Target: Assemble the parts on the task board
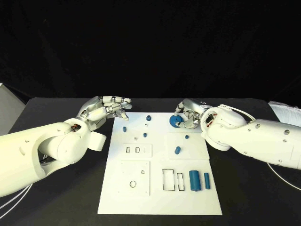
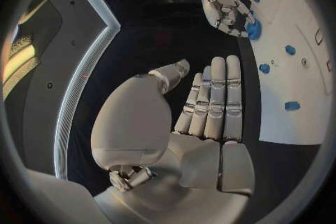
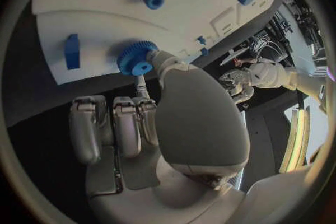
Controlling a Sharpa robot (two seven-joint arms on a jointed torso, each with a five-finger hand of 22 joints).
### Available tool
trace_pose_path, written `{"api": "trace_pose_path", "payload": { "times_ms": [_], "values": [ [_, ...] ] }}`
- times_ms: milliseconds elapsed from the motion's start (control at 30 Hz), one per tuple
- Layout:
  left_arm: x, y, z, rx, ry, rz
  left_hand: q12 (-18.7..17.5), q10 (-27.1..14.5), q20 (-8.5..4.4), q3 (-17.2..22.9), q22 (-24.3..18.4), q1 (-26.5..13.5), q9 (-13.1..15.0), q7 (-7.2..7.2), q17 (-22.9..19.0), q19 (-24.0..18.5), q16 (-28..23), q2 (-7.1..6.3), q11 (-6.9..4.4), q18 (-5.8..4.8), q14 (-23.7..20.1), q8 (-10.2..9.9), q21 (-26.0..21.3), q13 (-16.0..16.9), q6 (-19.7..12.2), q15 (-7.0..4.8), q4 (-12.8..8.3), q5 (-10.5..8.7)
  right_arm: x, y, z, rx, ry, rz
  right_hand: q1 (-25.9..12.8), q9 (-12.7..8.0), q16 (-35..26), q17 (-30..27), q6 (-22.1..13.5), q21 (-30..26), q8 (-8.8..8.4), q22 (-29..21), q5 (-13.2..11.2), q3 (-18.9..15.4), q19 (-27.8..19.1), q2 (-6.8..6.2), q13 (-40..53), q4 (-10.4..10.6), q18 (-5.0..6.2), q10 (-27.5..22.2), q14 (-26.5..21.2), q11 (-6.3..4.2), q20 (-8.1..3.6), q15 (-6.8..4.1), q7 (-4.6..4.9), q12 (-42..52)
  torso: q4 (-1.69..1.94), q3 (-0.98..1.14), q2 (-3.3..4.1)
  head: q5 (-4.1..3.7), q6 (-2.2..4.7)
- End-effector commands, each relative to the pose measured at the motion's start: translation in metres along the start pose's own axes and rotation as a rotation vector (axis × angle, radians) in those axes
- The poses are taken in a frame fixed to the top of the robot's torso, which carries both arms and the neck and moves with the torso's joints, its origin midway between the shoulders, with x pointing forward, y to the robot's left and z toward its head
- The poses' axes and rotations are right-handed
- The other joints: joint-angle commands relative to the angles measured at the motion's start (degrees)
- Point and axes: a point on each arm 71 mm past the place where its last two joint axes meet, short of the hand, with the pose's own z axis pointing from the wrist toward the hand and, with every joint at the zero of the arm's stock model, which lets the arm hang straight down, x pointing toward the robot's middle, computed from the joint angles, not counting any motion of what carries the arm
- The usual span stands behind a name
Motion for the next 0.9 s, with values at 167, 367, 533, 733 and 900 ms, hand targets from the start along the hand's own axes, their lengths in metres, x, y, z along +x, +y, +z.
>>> {"api": "trace_pose_path", "payload": {
  "times_ms": [167,367,533,733,900],
  "values": [
    [0.004,-0.001,0.001,0.006,0.022,-0.011,-0.2,-0.3,0.04,0.3,0.1,-0.2,0.1,0.14,0.1,-0.4,0.2,0.24,-0.15,0.13,-0.4,-0.3,0.3,0.1,-0.4,-0.13,0.0,0.17,0.002,0.048,-0.003,-0.155,-0.084,-0.062,-0.8,0.3,0.3,15.1,1.4,0.4,0.13,12.0,-0.6,0.5,4.2,-0.56,15.1,0.0,-1.25,6.0,6.0,-0.54,-0.48,-0.52,-0.59,0.2,0.04,-0.06,0.01,0.26,0.12],
    [0.007,-0.001,0.002,0.006,0.030,-0.014,-0.2,-0.3,0.04,0.3,0.1,-0.2,0.1,0.14,0.1,-0.4,0.2,0.24,-0.15,0.13,-0.4,-0.3,0.3,0.1,-0.4,-0.13,0.0,0.17,0.008,0.077,0.003,-0.208,-0.099,-0.073,-0.8,0.3,0.3,15.1,1.5,0.7,0.15,12.2,-0.8,0.8,4.3,-0.55,15.1,-0.2,-1.32,6.0,6.0,-0.59,-0.50,-0.56,-0.66,0.2,0.22,-0.20,0.05,0.22,0.24],
    [0.007,-0.001,0.002,0.005,0.032,-0.015,-0.2,-0.3,0.06,0.4,0.3,-0.1,0.1,0.12,0.1,-0.6,0.3,0.28,-0.15,0.14,-0.5,-0.3,0.6,0.1,-0.3,-0.13,-0.1,0.17,0.014,0.092,0.011,-0.230,-0.098,-0.083,-0.8,0.3,0.3,15.1,1.6,0.7,0.16,12.3,-0.8,0.9,4.4,-0.54,15.1,-0.2,-1.35,6.0,6.0,-0.61,-0.51,-0.58,-0.67,0.2,0.17,-0.19,0.15,0.33,0.23],
    [0.008,-0.001,0.002,0.005,0.033,-0.015,-0.2,-0.3,0.06,0.4,0.3,-0.1,0.1,0.12,0.1,-0.6,0.3,0.28,-0.15,0.14,-0.5,-0.3,0.6,0.1,-0.3,-0.13,-0.1,0.17,0.021,0.100,0.019,-0.231,-0.088,-0.097,-0.9,0.3,0.3,15.1,1.4,0.6,0.02,12.2,-1.1,1.2,4.3,-0.69,15.1,-0.4,-1.31,6.0,6.0,-0.62,-0.55,-0.61,-0.64,0.2,0.15,-0.15,0.12,0.61,-0.05],
    [0.008,-0.001,0.002,0.005,0.032,-0.015,-0.2,-0.3,0.06,0.4,0.3,-0.1,0.1,0.12,0.1,-0.6,0.3,0.28,-0.15,0.14,-0.5,-0.3,0.6,0.1,-0.3,-0.13,-0.1,0.17,0.023,0.102,0.022,-0.227,-0.083,-0.104,-1.0,0.3,0.3,15.1,1.4,0.7,0.00,12.2,-1.2,1.3,4.3,-0.71,15.1,-0.4,-1.32,6.0,6.0,-0.61,-0.56,-0.61,-0.63,0.2,0.05,-0.10,0.07,0.63,-0.19]
  ]
}}
